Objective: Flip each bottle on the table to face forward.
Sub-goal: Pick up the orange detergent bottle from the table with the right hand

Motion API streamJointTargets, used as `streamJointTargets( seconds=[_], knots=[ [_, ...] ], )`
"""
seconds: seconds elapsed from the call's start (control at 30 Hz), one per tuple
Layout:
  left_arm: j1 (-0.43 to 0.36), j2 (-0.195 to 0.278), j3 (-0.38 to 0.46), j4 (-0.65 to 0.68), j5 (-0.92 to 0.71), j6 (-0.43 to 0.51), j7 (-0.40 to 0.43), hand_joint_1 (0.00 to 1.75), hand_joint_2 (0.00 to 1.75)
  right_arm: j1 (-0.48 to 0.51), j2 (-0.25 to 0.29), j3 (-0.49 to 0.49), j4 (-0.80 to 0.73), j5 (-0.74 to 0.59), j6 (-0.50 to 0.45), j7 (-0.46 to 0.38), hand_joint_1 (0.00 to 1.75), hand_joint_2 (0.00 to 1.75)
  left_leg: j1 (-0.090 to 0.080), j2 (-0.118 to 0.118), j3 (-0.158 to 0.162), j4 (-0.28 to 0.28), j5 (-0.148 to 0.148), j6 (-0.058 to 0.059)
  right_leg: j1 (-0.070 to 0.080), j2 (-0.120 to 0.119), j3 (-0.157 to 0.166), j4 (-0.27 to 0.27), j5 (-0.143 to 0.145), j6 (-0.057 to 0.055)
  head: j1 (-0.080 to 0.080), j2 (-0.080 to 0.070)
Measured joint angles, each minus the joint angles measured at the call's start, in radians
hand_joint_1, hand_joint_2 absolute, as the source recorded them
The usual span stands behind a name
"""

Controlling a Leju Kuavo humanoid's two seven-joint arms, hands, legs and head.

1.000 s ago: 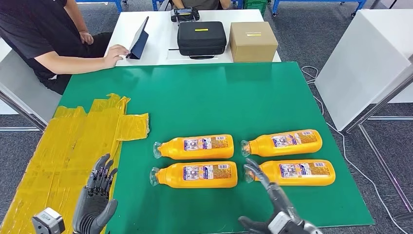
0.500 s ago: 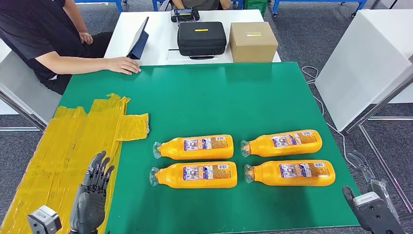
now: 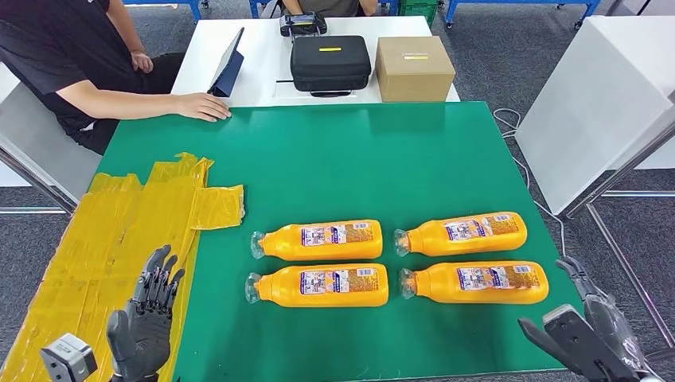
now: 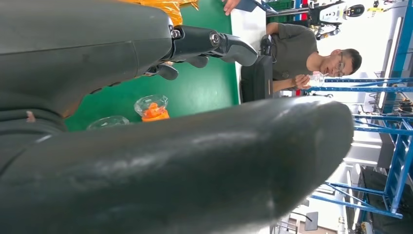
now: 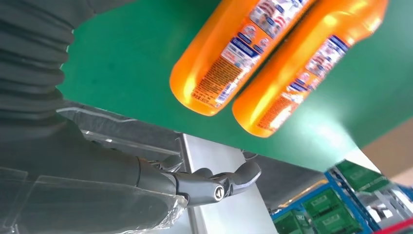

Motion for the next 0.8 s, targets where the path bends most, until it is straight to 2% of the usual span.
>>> streamJointTargets(
  seconds=[0.37,0.63,0.8],
  knots=[
    [-0.019,0.002,0.000,0.004,0.003,-0.007,0.000,0.00,0.00,0.042,-0.044,0.095,-0.036,0.075,-0.052,0.026,0.00,1.75,0.000,0.000,0.000,0.000,0.000,0.000,0.000,0.000,0.000,0.000,0.000,0.000,0.000,0.000],
    [-0.057,0.004,-0.001,0.029,0.011,-0.016,0.007,0.00,0.00,0.069,-0.094,0.162,-0.052,0.237,-0.091,0.083,0.00,1.75,0.000,0.000,0.000,0.000,0.000,0.000,0.000,0.000,0.000,0.000,0.000,0.000,0.000,0.000],
    [-0.079,0.004,-0.001,0.048,0.010,-0.020,0.010,0.00,0.00,0.082,-0.112,0.210,-0.052,0.276,-0.116,0.101,0.00,1.75,0.000,0.000,0.001,0.000,0.000,0.000,0.000,0.000,0.000,0.000,0.000,0.000,0.000,0.000]
  ],
)
